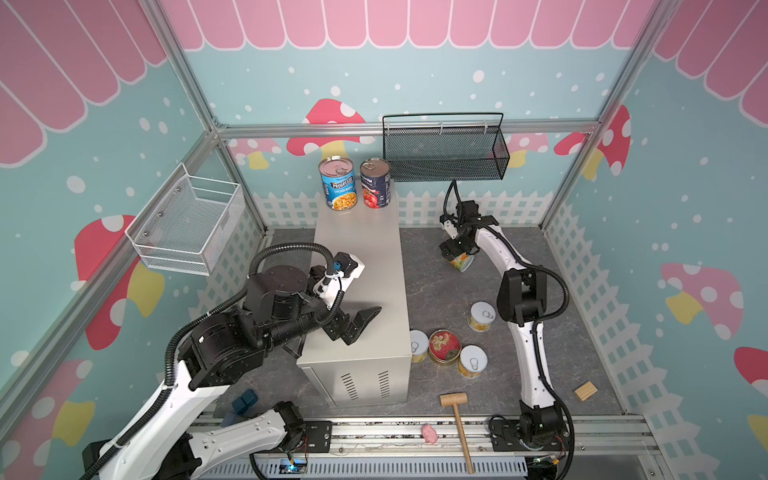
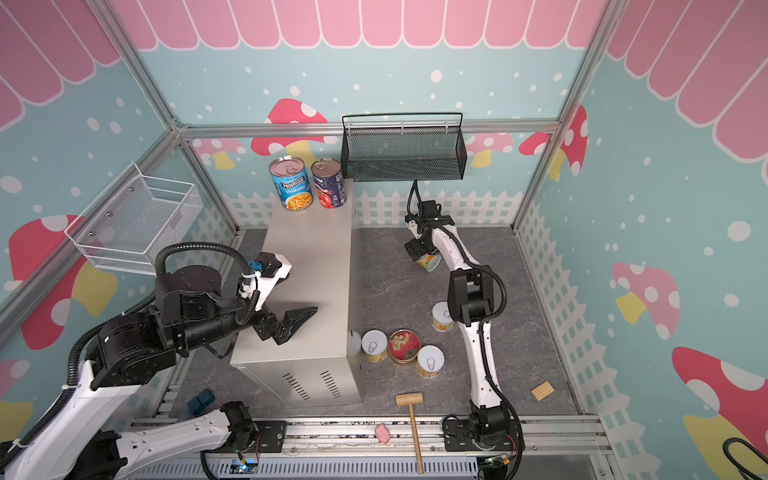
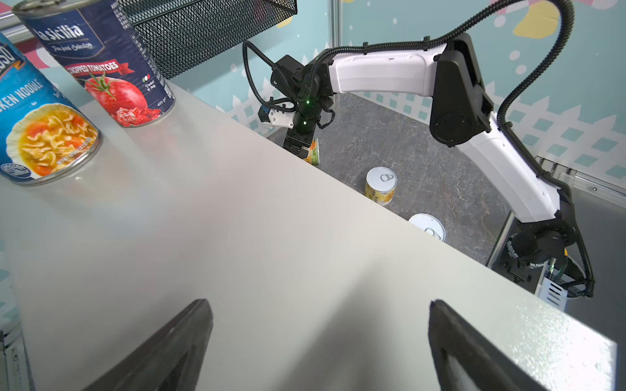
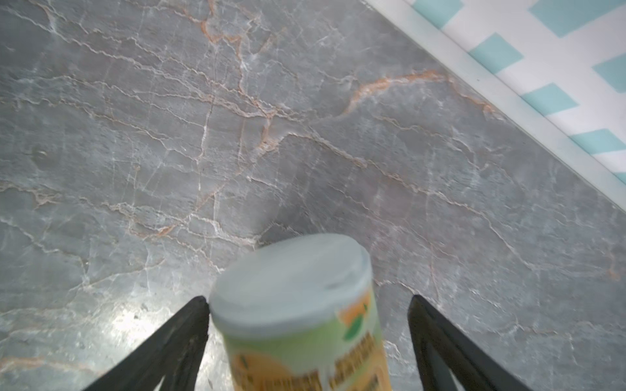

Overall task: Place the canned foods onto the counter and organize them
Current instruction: 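Grasp the orange-labelled can with the right gripper and lift it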

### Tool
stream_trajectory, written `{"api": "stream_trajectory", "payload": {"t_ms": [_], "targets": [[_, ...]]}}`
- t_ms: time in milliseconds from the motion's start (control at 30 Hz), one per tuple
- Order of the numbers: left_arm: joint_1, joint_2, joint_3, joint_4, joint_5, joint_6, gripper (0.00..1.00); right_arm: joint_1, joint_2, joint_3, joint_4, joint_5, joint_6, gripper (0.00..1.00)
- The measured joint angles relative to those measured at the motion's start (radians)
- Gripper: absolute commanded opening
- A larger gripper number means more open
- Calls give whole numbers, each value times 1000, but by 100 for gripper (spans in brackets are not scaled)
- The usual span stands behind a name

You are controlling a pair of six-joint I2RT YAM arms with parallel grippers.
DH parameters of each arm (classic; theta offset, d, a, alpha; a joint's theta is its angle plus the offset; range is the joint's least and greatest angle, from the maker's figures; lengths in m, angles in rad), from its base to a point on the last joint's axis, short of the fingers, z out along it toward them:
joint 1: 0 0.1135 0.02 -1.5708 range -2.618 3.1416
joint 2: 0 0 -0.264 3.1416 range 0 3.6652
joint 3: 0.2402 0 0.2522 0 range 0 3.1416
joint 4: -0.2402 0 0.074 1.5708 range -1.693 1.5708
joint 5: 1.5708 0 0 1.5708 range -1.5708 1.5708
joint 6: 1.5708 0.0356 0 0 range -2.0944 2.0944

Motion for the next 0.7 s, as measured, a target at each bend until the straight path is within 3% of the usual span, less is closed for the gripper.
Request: {"api": "stream_trajectory", "payload": {"t_ms": [233, 400, 567, 700], "targets": [[0, -11, 1, -11, -1, 0, 99, 26, 59, 52, -50, 28, -12, 93], [0, -12, 1, -18, 0, 0, 99, 29, 68, 53, -67, 47, -16, 86], [0, -11, 1, -18, 0, 0, 99, 47, 68, 55, -77, 93, -24, 76], [0, -11, 1, -18, 0, 0, 99, 65, 68, 55, -82, 117, -18, 61]]}}
